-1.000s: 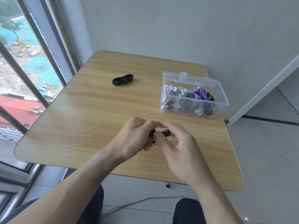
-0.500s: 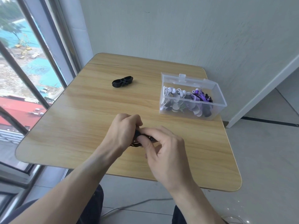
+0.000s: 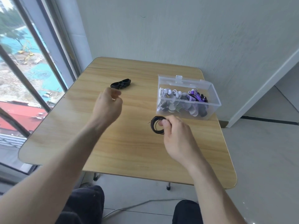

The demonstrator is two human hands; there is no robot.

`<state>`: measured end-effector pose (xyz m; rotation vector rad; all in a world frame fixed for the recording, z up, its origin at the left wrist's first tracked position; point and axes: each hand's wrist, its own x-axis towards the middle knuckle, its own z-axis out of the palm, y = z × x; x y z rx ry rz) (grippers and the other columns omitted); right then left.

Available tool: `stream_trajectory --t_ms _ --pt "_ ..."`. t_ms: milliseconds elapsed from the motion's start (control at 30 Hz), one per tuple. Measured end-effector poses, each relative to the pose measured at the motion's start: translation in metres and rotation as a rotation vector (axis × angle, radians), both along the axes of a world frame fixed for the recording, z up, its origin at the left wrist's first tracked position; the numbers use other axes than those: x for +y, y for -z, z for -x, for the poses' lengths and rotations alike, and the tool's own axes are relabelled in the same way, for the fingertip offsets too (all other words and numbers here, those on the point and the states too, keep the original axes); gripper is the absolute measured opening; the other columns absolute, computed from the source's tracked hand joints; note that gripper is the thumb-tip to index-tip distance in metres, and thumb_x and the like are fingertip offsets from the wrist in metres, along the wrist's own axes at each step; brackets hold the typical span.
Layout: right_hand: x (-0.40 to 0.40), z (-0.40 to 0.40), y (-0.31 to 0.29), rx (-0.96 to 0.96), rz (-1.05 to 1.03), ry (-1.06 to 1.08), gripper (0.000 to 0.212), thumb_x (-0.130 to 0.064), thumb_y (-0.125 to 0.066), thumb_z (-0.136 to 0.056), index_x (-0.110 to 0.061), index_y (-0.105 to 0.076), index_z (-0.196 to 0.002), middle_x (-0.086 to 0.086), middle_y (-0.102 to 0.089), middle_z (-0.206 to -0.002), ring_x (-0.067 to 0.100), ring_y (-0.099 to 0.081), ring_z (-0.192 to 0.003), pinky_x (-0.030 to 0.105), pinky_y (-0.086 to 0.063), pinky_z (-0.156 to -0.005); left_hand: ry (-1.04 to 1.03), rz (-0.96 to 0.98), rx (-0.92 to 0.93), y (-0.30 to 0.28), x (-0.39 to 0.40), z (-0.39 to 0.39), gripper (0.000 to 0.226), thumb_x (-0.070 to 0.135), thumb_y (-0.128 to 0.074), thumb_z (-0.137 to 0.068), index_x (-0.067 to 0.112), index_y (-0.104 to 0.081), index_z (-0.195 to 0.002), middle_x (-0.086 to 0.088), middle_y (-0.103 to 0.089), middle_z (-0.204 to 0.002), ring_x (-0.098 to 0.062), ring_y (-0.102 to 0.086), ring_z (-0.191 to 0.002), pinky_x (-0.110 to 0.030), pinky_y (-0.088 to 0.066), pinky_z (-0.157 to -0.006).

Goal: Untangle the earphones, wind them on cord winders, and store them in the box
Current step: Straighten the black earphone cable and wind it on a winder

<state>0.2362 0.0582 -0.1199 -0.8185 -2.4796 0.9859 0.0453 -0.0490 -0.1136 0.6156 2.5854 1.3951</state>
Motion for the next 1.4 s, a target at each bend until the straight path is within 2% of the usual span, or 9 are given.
stream_trajectory --t_ms 233,333,500,667,867,1033,1167,1267,1400 --pt "0.001 -0.004 -0.005 -0.002 0.048 -0.054 0.026 -0.025 -0.04 -0.107 -0.017 -0.065 -0.105 0.0 -0.065 -0.106 0.017 -0.056 -0.093 0.022 -0.034 -0.072 0.213 0.502 0.275 0.01 0.05 0.082 0.08 0.006 -0.048 -0.088 0.029 -0.016 -0.157 -0.001 -0.018 -0.163 -0.028 -0.017 -0.147 -0.047 -0.02 -0.115" --pt "-0.005 -0.004 -0.002 -0.04 0.041 -0.121 0.028 -0.027 -0.04 -0.107 -0.015 -0.065 -0.106 -0.001 -0.063 -0.106 0.017 -0.057 -0.098 0.028 -0.043 -0.082 0.258 0.597 0.273 0.018 0.061 0.096 0.067 0.017 -0.052 -0.093 0.03 -0.027 -0.154 -0.005 -0.033 -0.155 -0.028 -0.027 -0.142 -0.046 -0.023 -0.111" --pt "-0.005 -0.004 -0.004 -0.04 0.019 -0.168 0.027 -0.027 -0.041 -0.107 -0.016 -0.065 -0.107 -0.003 -0.06 -0.101 0.015 -0.055 -0.093 0.027 -0.044 -0.082 0.217 0.574 0.336 0.023 0.06 0.091 0.03 0.017 -0.059 -0.096 0.009 -0.054 -0.125 -0.015 -0.048 -0.128 -0.031 -0.048 -0.111 -0.04 -0.04 -0.093" --pt "-0.002 -0.007 -0.005 0.008 0.002 -0.154 0.026 -0.025 -0.043 -0.106 -0.016 -0.067 -0.107 -0.004 -0.061 -0.1 0.012 -0.055 -0.089 0.012 -0.039 -0.073 0.3 0.386 0.139 0.003 0.039 0.05 0.023 0.014 -0.051 -0.099 0.009 -0.05 -0.122 -0.007 -0.057 -0.112 -0.021 -0.053 -0.087 -0.03 -0.042 -0.065" --pt "-0.001 -0.008 -0.005 0.079 0.067 -0.139 0.019 -0.024 -0.046 -0.105 -0.025 -0.062 -0.095 -0.015 -0.054 -0.08 0.005 -0.057 -0.073 0.009 -0.037 -0.063 0.392 -0.269 -0.52 -0.015 -0.008 -0.016 0.021 0.008 -0.041 -0.102 0.005 -0.062 -0.106 -0.017 -0.07 -0.087 -0.03 -0.063 -0.081 -0.035 -0.045 -0.059" --pt "-0.006 -0.009 -0.006 0.153 0.256 -0.15 0.023 -0.025 -0.047 -0.105 -0.02 -0.069 -0.099 -0.003 -0.065 -0.08 0.01 -0.062 -0.065 0.032 -0.052 -0.065 0.404 -0.343 -0.48 -0.001 -0.043 -0.045 0.038 0.033 -0.042 -0.105 0.012 -0.072 -0.092 -0.012 -0.06 -0.075 -0.023 -0.049 -0.066 -0.032 -0.04 -0.06" --pt "-0.014 -0.009 -0.009 0.222 0.45 -0.198 0.024 -0.018 -0.048 -0.105 -0.018 -0.072 -0.102 -0.009 -0.065 -0.08 0.009 -0.058 -0.061 0.025 -0.049 -0.06 0.445 -0.301 -0.402 0.0 -0.044 -0.053 0.043 0.042 -0.039 -0.102 0.005 -0.061 -0.099 0.006 -0.059 -0.077 -0.012 -0.053 -0.072 -0.024 -0.042 -0.058" --pt "-0.019 -0.007 -0.012 0.302 0.555 -0.186 0.022 -0.018 -0.05 -0.103 -0.016 -0.072 -0.106 -0.009 -0.067 -0.081 0.01 -0.057 -0.061 0.023 -0.049 -0.059 0.473 -0.281 -0.412 -0.005 -0.037 -0.05 0.048 0.053 -0.055 -0.09 0.007 -0.06 -0.101 0.002 -0.057 -0.075 -0.018 -0.047 -0.071 -0.026 -0.041 -0.059" --pt "-0.018 -0.005 -0.012 0.36 0.609 -0.213 0.027 -0.027 -0.054 -0.096 -0.014 -0.074 -0.108 0.004 -0.063 -0.076 0.012 -0.053 -0.062 0.026 -0.047 -0.06 0.512 -0.298 -0.442 -0.002 -0.035 -0.048 0.032 0.033 -0.067 -0.081 0.007 -0.059 -0.099 -0.004 -0.054 -0.072 -0.021 -0.042 -0.066 -0.035 -0.036 -0.057"
